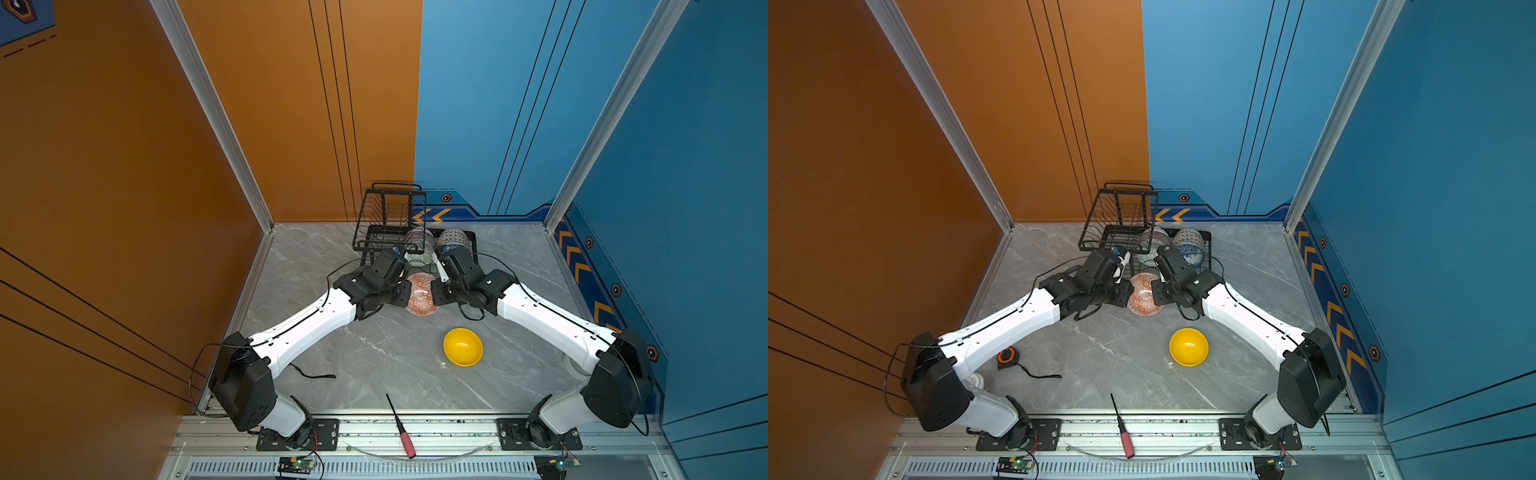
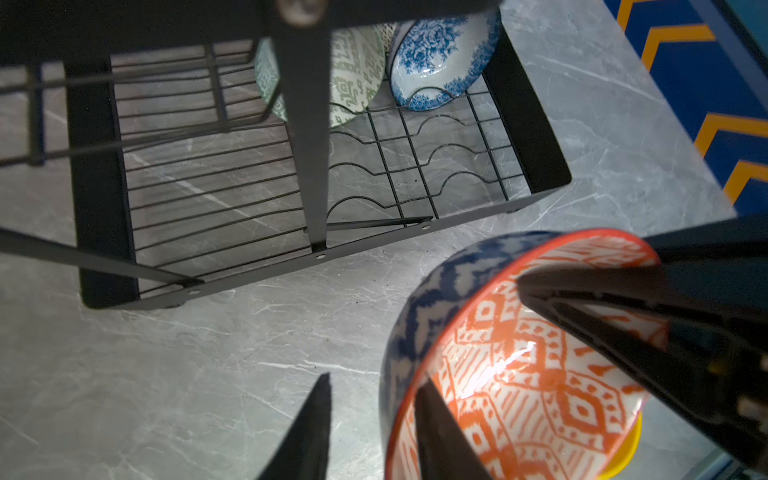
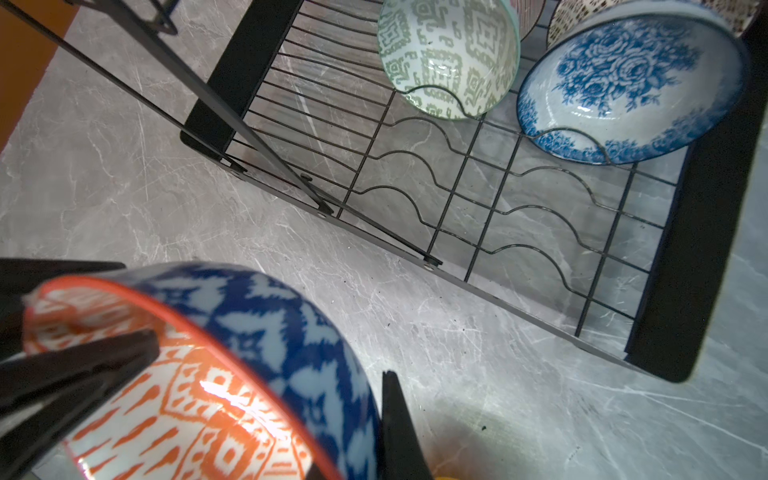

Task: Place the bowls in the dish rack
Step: 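Release the bowl with the left gripper while the right gripper carries it into the rack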

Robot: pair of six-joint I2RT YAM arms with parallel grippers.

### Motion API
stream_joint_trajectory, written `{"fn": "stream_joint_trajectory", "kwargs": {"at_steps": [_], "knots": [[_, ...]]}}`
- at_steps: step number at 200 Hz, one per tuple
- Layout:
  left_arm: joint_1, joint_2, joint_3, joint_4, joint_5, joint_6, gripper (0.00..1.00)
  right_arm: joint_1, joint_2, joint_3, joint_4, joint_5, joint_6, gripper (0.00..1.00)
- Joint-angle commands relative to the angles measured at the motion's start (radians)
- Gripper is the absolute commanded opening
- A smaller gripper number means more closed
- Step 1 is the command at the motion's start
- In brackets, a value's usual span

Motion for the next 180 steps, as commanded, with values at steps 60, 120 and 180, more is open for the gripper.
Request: {"fn": "stream_joint_trajectory", "kwargs": {"at_steps": [60,120,180], "knots": [[0.033,-0.052,0.063,-0.133,-0.043,0.103,0.98,-0.063,-0.109,-0.009,0.021,0.114,-0.225,0.0],[0.066,-0.04,0.111,-0.182,-0.022,0.141,0.98,-0.078,-0.155,-0.064,0.103,0.304,-0.455,0.0],[0.088,-0.035,0.13,-0.187,0.003,0.169,0.98,-0.082,-0.199,-0.262,0.551,0.388,-0.849,0.0]]}}
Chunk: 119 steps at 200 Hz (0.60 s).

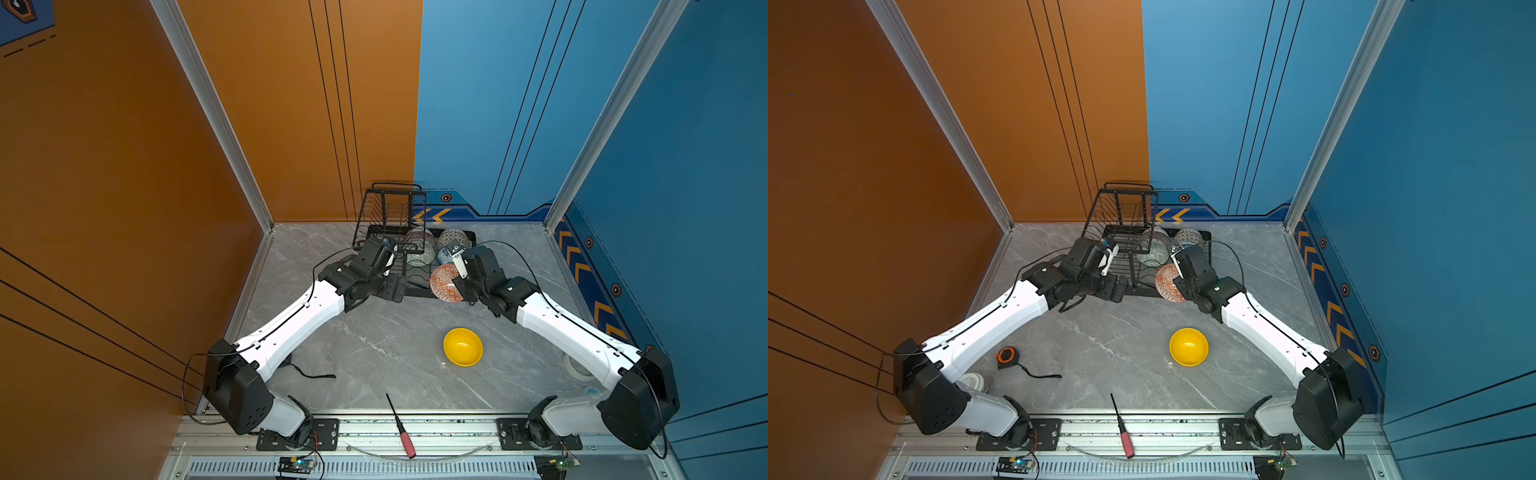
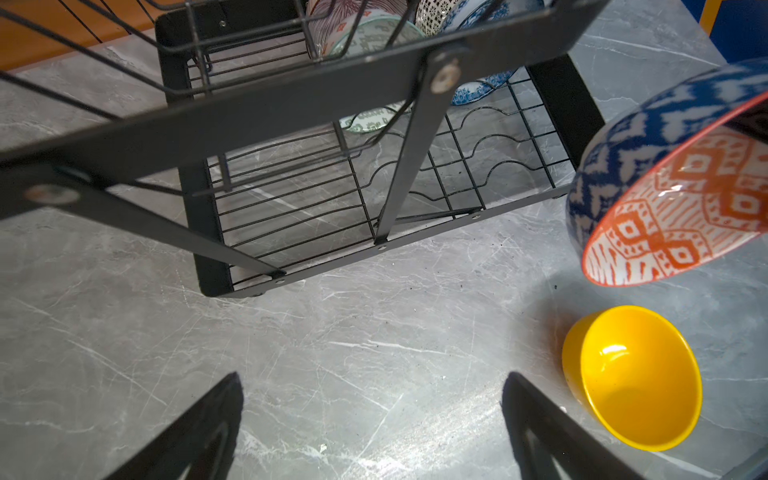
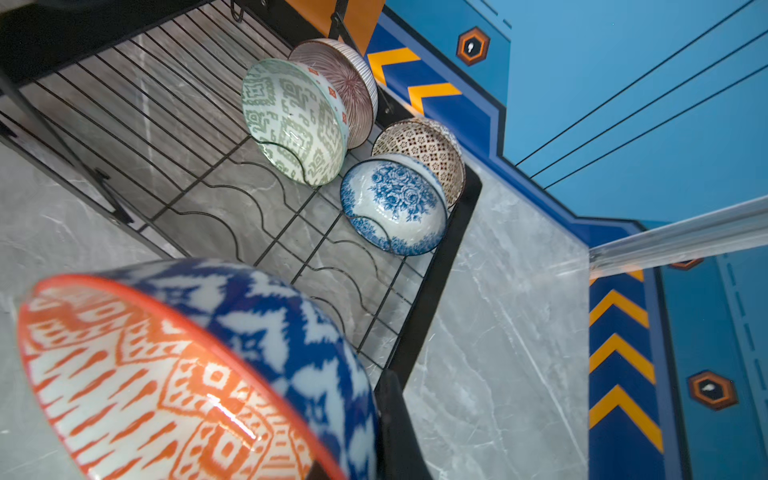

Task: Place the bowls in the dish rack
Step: 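Release the bowl with the left gripper while the right gripper carries it into the rack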

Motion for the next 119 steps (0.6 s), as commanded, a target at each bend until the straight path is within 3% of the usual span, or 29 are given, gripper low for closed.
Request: {"fn": "stream_joint_trajectory", "kwargs": {"at_steps": [1,67,119], "knots": [[0.012,-0.007,0.035,-0.029,0.01,0.03,0.98,0.003,-0.051,-0.077,0.303,0.064,-0.231,0.0],[0.018,-0.001,0.034,-0.028,0.016,0.035,0.98,-0.005,0.036,-0.289,0.859,0.088,-0.643,0.0],[0.018,0.023,0.052,-0.029,0.021,0.022,0.98,0.006,0.175,-0.269,0.994,0.128,-0.789,0.0]]}}
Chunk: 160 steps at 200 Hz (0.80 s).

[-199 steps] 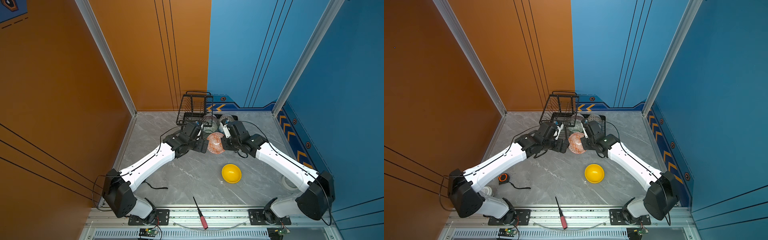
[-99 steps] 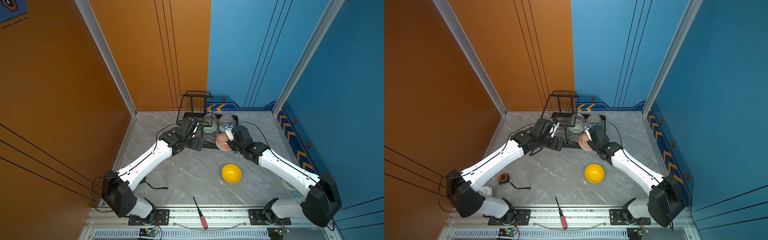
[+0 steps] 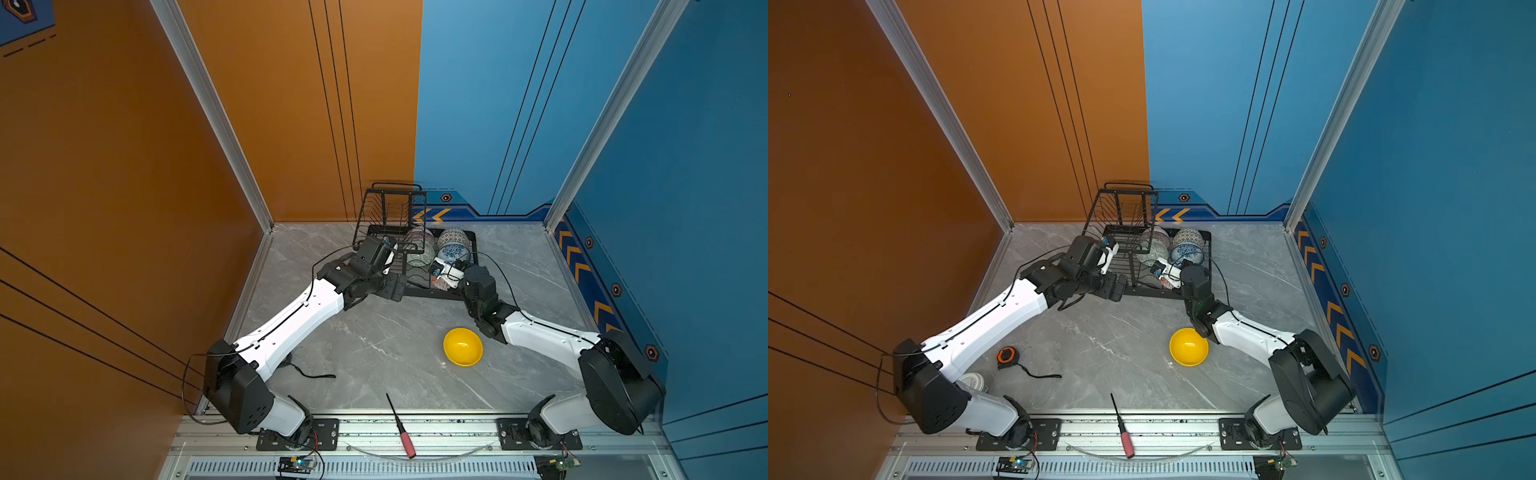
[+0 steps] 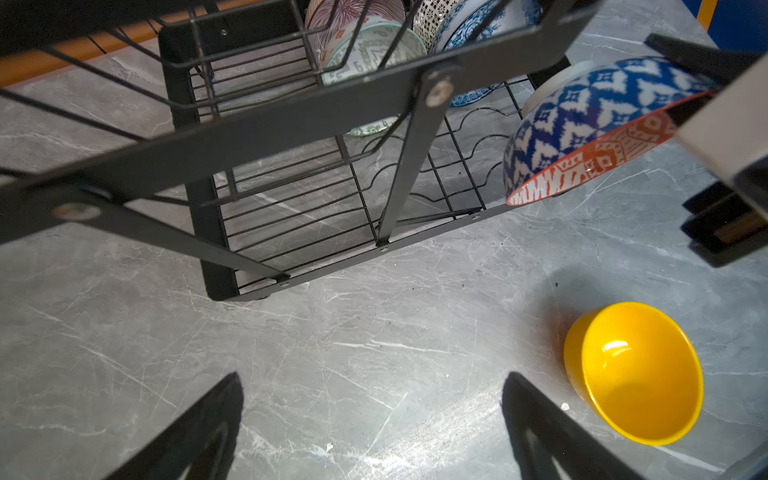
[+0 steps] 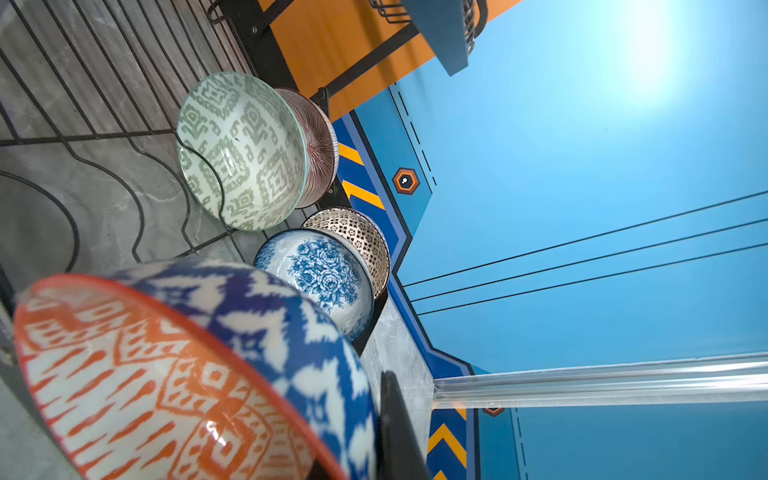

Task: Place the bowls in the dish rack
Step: 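Release the bowl with the left gripper while the right gripper carries it into the rack, then lower the orange-patterned bowl upright into a rack slot with the right gripper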

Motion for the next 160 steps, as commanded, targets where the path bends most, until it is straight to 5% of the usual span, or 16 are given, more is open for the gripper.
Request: {"fn": "stream_joint_trajectory", "kwargs": {"at_steps": [1,160], "knots": [[0.007,0.016,0.032,-0.015,0.017,0.001,0.98,0.008,0.048,0.027,0.167,0.053,-0.101,0.0],[0.036,0.005,0.021,-0.016,0.029,0.006,0.98,0.003,0.275,0.309,-0.168,0.106,0.049,0.0]]}}
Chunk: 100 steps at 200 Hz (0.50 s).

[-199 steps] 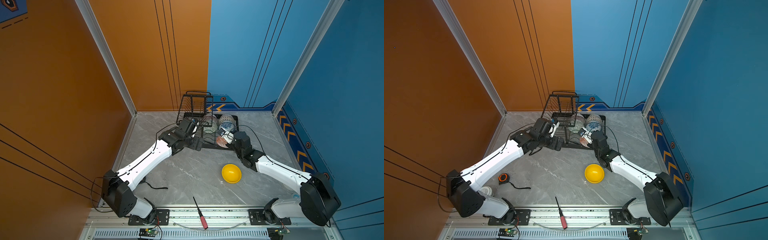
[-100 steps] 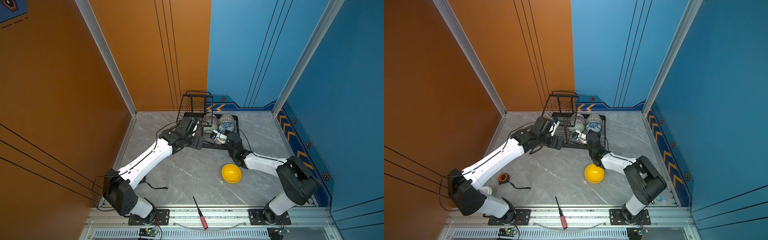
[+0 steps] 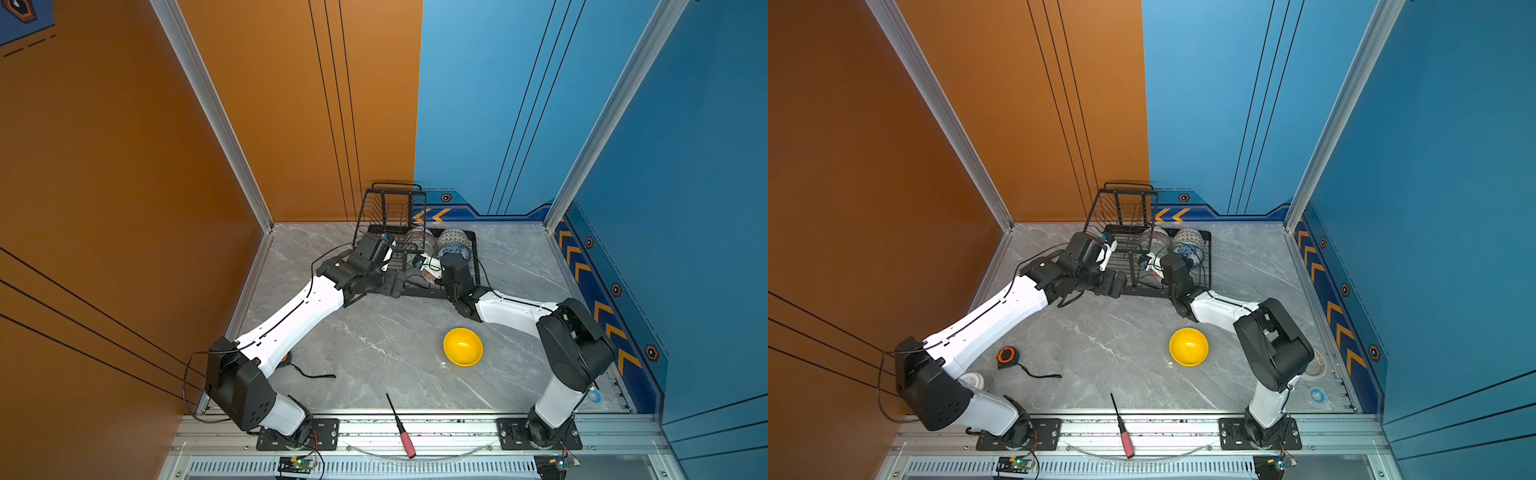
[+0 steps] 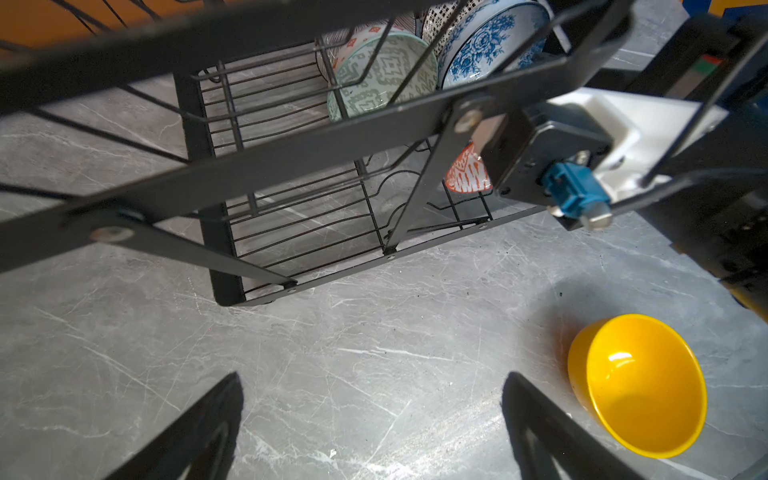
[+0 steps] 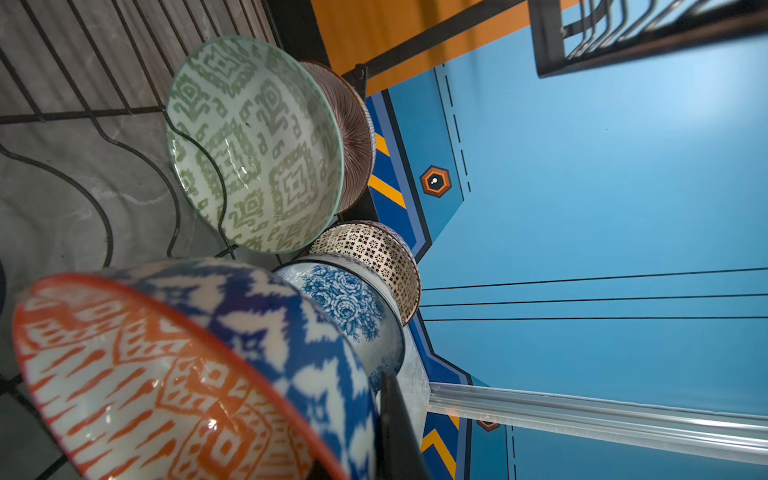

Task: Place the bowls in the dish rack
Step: 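Lower the orange-patterned bowl upright into a rack slot with the right gripper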

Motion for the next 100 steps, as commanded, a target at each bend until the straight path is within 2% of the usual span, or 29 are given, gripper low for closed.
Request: {"fn": "stream_joint_trajectory", "kwargs": {"at_steps": [1,100], "knots": [[0.014,-0.009,0.005,-0.013,0.021,0.006,0.98,-0.008,0.013,0.054,-0.026,0.035,0.05,0.0],[0.019,-0.012,0.0,-0.013,0.025,0.006,0.98,-0.02,0.109,0.204,-0.166,0.045,0.113,0.0]]}}
